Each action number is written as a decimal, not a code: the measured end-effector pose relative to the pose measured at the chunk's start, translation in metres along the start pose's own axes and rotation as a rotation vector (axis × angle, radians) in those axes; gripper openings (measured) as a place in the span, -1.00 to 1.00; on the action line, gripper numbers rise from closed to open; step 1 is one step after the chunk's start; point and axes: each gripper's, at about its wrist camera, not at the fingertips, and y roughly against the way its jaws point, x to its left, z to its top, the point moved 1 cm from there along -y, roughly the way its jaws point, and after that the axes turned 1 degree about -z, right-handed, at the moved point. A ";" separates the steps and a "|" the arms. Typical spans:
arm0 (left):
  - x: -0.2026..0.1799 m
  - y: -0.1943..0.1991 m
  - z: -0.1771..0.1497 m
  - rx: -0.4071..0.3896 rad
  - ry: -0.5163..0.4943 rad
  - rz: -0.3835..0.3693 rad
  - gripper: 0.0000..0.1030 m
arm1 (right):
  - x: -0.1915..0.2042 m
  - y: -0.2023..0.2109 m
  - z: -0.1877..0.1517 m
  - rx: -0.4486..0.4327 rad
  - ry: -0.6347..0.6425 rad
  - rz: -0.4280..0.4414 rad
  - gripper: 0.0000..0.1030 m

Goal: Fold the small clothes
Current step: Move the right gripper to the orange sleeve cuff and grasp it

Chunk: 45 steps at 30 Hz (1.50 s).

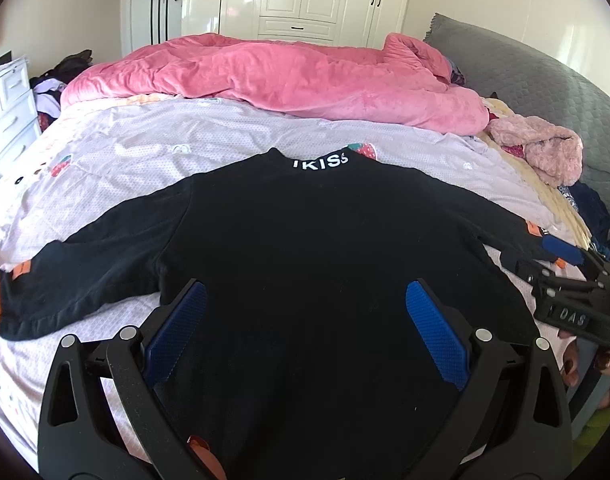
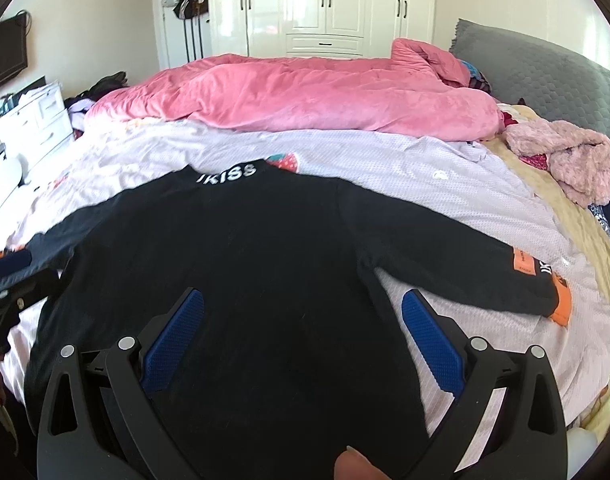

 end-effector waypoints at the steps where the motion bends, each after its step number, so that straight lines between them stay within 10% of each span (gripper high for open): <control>1: -0.001 -0.002 0.002 0.001 -0.001 -0.003 0.82 | -0.002 -0.002 0.004 0.001 -0.005 -0.001 0.92; 24: -0.056 -0.075 0.049 0.080 -0.057 -0.032 0.82 | -0.109 -0.073 0.046 0.060 -0.267 -0.049 0.92; 45: -0.117 -0.134 0.056 0.148 -0.126 -0.069 0.82 | -0.250 -0.077 0.004 0.040 -0.536 -0.401 0.92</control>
